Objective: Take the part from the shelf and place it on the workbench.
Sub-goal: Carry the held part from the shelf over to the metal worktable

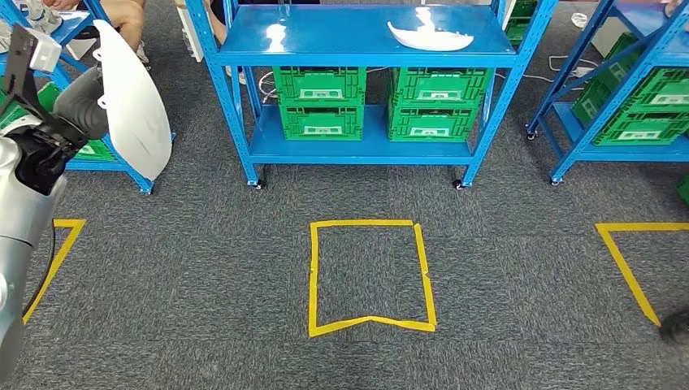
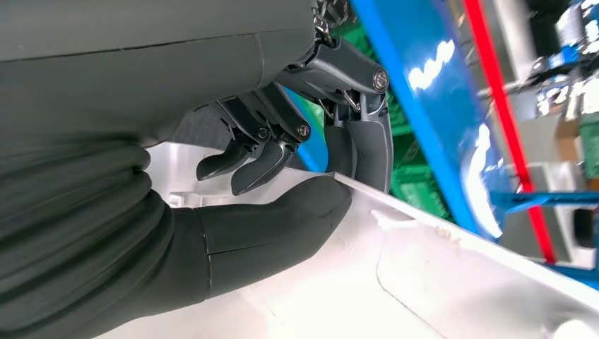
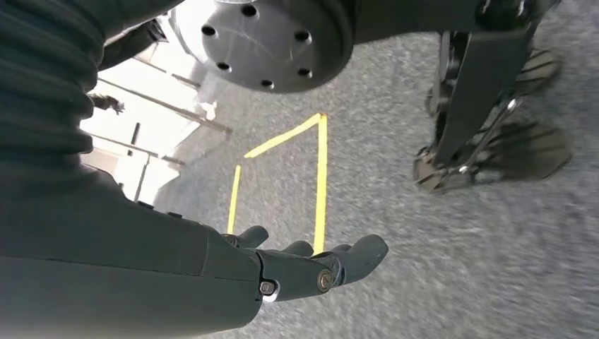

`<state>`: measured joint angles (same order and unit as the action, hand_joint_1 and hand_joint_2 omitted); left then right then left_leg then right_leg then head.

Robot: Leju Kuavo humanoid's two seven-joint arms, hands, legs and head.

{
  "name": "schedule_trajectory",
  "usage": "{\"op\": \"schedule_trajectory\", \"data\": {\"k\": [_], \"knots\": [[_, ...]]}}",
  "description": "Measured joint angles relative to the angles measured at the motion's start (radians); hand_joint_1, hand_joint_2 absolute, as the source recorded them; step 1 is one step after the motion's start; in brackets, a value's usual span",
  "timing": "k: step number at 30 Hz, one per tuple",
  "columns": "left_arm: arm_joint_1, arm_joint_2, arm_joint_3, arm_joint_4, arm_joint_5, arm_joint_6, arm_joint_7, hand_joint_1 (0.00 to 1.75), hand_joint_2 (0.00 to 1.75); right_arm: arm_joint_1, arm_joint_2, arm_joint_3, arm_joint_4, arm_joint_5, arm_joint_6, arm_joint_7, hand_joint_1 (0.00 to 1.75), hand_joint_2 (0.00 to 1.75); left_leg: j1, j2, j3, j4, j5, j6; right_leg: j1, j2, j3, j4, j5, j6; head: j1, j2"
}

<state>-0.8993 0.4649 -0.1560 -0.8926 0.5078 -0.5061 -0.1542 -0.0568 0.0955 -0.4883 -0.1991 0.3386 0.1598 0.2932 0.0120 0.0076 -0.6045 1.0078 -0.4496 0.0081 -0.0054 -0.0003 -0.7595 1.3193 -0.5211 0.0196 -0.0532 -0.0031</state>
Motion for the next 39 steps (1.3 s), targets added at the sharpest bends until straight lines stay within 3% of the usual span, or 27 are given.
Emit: {"op": "schedule_trajectory", "data": {"k": [1,2,4,5,7,8,10,12,13,14,15,17,19,21,23,24,25,27,28,29,30,32,33,35,36,38,39], "knots": [[-0.004,-0.016,-0.007,0.004,-0.007,0.007,0.000,1.75,1.75,0.000,-0.001,-0.005,0.000,-0.006,0.000,0.000,0.00,1.75,0.000,-0.002,-0.017,0.004,0.011,-0.002,0.000,0.000,0.041,-0.037,0.024,-0.002,0.000,0.000],[-0.009,-0.033,-0.014,0.007,-0.014,0.014,0.001,1.75,1.75,-0.001,-0.003,-0.010,0.000,-0.013,0.000,0.000,0.00,1.75,-0.001,-0.004,-0.033,0.008,0.021,-0.006,0.001,0.000,0.100,-0.104,0.030,-0.007,0.000,0.000],[-0.026,-0.060,-0.025,0.010,-0.023,0.022,0.003,1.75,1.75,-0.005,-0.007,-0.017,-0.002,-0.022,0.000,0.001,0.00,1.75,-0.003,-0.004,-0.053,0.014,0.039,-0.016,0.005,0.000,0.200,-0.247,0.005,-0.019,-0.001,0.000],[-0.035,-0.071,-0.030,0.011,-0.025,0.024,0.006,1.75,1.75,-0.007,-0.008,-0.021,-0.003,-0.026,0.000,-0.001,0.00,1.75,-0.004,-0.002,-0.058,0.013,0.048,-0.022,0.008,0.001,0.225,-0.290,-0.008,-0.024,0.000,0.000],[-0.051,-0.091,-0.037,0.017,-0.028,0.023,0.014,1.75,1.75,-0.005,-0.011,-0.030,-0.003,-0.033,0.000,-0.005,0.00,1.75,-0.003,0.001,-0.063,0.008,0.064,-0.034,0.008,0.000,0.221,-0.307,0.000,-0.036,0.001,0.000],[-0.056,-0.101,-0.040,0.021,-0.030,0.022,0.018,1.75,1.75,-0.004,-0.013,-0.035,-0.003,-0.036,-0.001,-0.007,0.00,1.75,-0.003,0.001,-0.069,0.013,0.055,-0.040,0.006,-0.001,0.215,-0.310,0.009,-0.043,0.001,0.000],[-0.063,-0.116,-0.047,0.028,-0.035,0.020,0.025,1.75,1.75,-0.002,-0.017,-0.038,-0.004,-0.034,-0.001,-0.005,0.00,1.75,-0.002,-0.001,-0.092,0.076,-0.012,-0.049,0.002,-0.003,0.197,-0.314,0.031,-0.056,-0.003,0.000],[-0.067,-0.128,-0.053,0.031,-0.039,0.020,0.029,1.75,1.75,-0.002,-0.020,-0.038,-0.004,-0.028,-0.002,-0.004,0.00,1.75,-0.001,-0.002,-0.121,0.204,-0.104,-0.056,0.003,-0.003,0.172,-0.314,0.052,-0.062,-0.006,0.000],[-0.066,-0.132,-0.055,0.031,-0.042,0.020,0.030,1.75,1.75,-0.002,-0.020,-0.038,-0.004,-0.025,-0.002,-0.004,0.00,1.75,-0.001,-0.002,-0.128,0.261,-0.128,-0.057,0.005,-0.003,0.160,-0.313,0.062,-0.063,-0.006,0.000],[-0.065,-0.135,-0.057,0.031,-0.043,0.020,0.031,1.75,1.75,-0.002,-0.021,-0.038,-0.004,-0.022,-0.002,-0.004,0.00,1.75,-0.001,-0.002,-0.121,0.290,-0.130,-0.056,0.007,-0.003,0.148,-0.312,0.071,-0.064,-0.006,0.000],[-0.062,-0.137,-0.059,0.030,-0.044,0.020,0.033,1.75,1.75,-0.002,-0.021,-0.038,-0.004,-0.021,-0.002,-0.004,0.00,1.75,-0.002,-0.003,-0.099,0.284,-0.114,-0.053,0.009,-0.003,0.136,-0.311,0.080,-0.064,-0.006,0.000],[-0.059,-0.140,-0.061,0.021,-0.044,0.022,0.037,1.75,1.75,-0.002,-0.021,-0.038,-0.004,-0.016,-0.002,-0.004,0.00,1.75,-0.008,-0.004,-0.009,0.174,-0.070,-0.037,0.012,-0.002,0.117,-0.309,0.097,-0.063,-0.006,0.000],[-0.059,-0.142,-0.061,0.007,-0.044,0.026,0.041,1.75,1.75,-0.003,-0.020,-0.038,-0.004,-0.006,-0.002,-0.004,0.00,1.75,-0.017,-0.004,0.084,0.036,-0.068,-0.020,0.014,-0.003,0.105,-0.309,0.113,-0.056,-0.006,0.000],[-0.058,-0.146,-0.061,-0.002,-0.045,0.032,0.044,1.75,1.75,-0.003,-0.020,-0.038,-0.004,0.006,-0.001,-0.005,0.00,1.75,-0.025,-0.005,0.116,-0.024,-0.077,-0.011,0.011,-0.006,0.098,-0.314,0.130,-0.046,-0.006,0.000],[-0.053,-0.149,-0.061,-0.005,-0.047,0.034,0.048,1.75,1.75,-0.002,-0.022,-0.038,-0.004,0.016,-0.001,-0.006,0.00,1.75,-0.022,-0.003,0.107,-0.038,-0.057,-0.003,0.009,-0.005,0.093,-0.316,0.135,-0.033,-0.007,0.000],[-0.049,-0.151,-0.061,-0.007,-0.048,0.033,0.049,1.75,1.75,-0.001,-0.023,-0.038,-0.004,0.018,0.000,-0.006,0.00,1.75,-0.018,-0.001,0.100,-0.043,-0.045,0.002,0.009,-0.003,0.085,-0.303,0.115,-0.027,-0.006,0.000],[-0.045,-0.153,-0.061,-0.010,-0.048,0.032,0.049,1.75,1.75,-0.001,-0.024,-0.038,-0.004,0.019,0.001,-0.004,0.00,1.75,-0.014,0.001,0.089,-0.046,-0.032,0.007,0.008,0.000,0.072,-0.269,0.076,-0.020,-0.004,0.000],[-0.037,-0.157,-0.060,-0.016,-0.048,0.031,0.049,1.75,1.75,-0.001,-0.026,-0.038,-0.004,0.020,0.004,0.000,0.00,1.75,-0.012,0.002,0.058,-0.040,-0.011,0.012,0.001,0.002,0.036,-0.143,-0.024,-0.009,-0.002,0.000],[-0.032,-0.158,-0.059,-0.018,-0.048,0.031,0.049,1.75,1.75,-0.001,-0.027,-0.038,-0.004,0.020,0.005,0.000,0.00,1.75,-0.011,0.002,0.040,-0.034,-0.001,0.011,-0.003,0.002,0.022,-0.076,-0.054,-0.004,-0.001,0.000],[-0.027,-0.160,-0.058,-0.019,-0.048,0.031,0.050,1.75,1.75,-0.001,-0.029,-0.038,-0.004,0.020,0.005,0.000,0.00,1.75,-0.009,0.002,0.021,-0.027,0.008,0.009,-0.007,0.001,0.018,-0.029,-0.060,0.000,-0.001,0.000],[-0.023,-0.161,-0.057,-0.020,-0.048,0.031,0.050,1.75,1.75,-0.001,-0.031,-0.038,-0.004,0.020,0.005,0.000,0.00,1.75,-0.006,0.002,0.003,-0.019,0.016,0.005,-0.010,0.001,0.028,-0.013,-0.043,0.005,-0.001,0.000],[-0.020,-0.162,-0.055,-0.023,-0.048,0.031,0.048,1.75,1.75,-0.001,-0.035,-0.038,-0.004,0.016,0.005,0.000,0.00,1.75,0.001,0.002,-0.036,0.004,0.030,-0.006,-0.018,0.001,0.101,-0.083,0.005,0.015,-0.001,0.000],[-0.019,-0.162,-0.052,-0.026,-0.047,0.032,0.047,1.75,1.75,-0.002,-0.036,-0.038,-0.005,0.013,0.005,0.000,0.00,1.75,0.002,0.002,-0.054,0.017,0.035,-0.013,-0.019,0.002,0.152,-0.153,0.005,0.020,0.000,0.000],[-0.013,-0.160,-0.044,-0.033,-0.045,0.035,0.041,1.75,1.75,-0.002,-0.039,-0.038,-0.005,0.005,0.003,-0.002,0.00,1.75,0.001,0.002,-0.075,0.033,0.047,-0.027,-0.019,0.006,0.217,-0.252,-0.021,0.009,0.002,0.000],[-0.009,-0.157,-0.041,-0.035,-0.045,0.035,0.039,1.75,1.75,0.000,-0.040,-0.038,-0.005,0.002,0.002,-0.004,0.00,1.75,0.001,0.002,-0.079,0.034,0.054,-0.035,-0.015,0.009,0.223,-0.269,-0.030,-0.001,0.002,0.000],[0.005,-0.152,-0.036,-0.034,-0.044,0.034,0.035,1.75,1.75,0.004,-0.041,-0.038,-0.005,0.000,0.000,-0.005,0.00,1.75,0.004,0.001,-0.084,0.030,0.066,-0.048,-0.015,0.008,0.208,-0.271,-0.017,-0.024,0.002,0.000],[0.013,-0.147,-0.033,-0.034,-0.044,0.035,0.034,1.75,1.75,0.005,-0.041,-0.038,-0.005,-0.002,0.000,-0.005,0.00,1.75,0.006,0.000,-0.091,0.038,0.050,-0.054,-0.014,0.006,0.198,-0.272,-0.007,-0.034,0.001,0.000]]}}
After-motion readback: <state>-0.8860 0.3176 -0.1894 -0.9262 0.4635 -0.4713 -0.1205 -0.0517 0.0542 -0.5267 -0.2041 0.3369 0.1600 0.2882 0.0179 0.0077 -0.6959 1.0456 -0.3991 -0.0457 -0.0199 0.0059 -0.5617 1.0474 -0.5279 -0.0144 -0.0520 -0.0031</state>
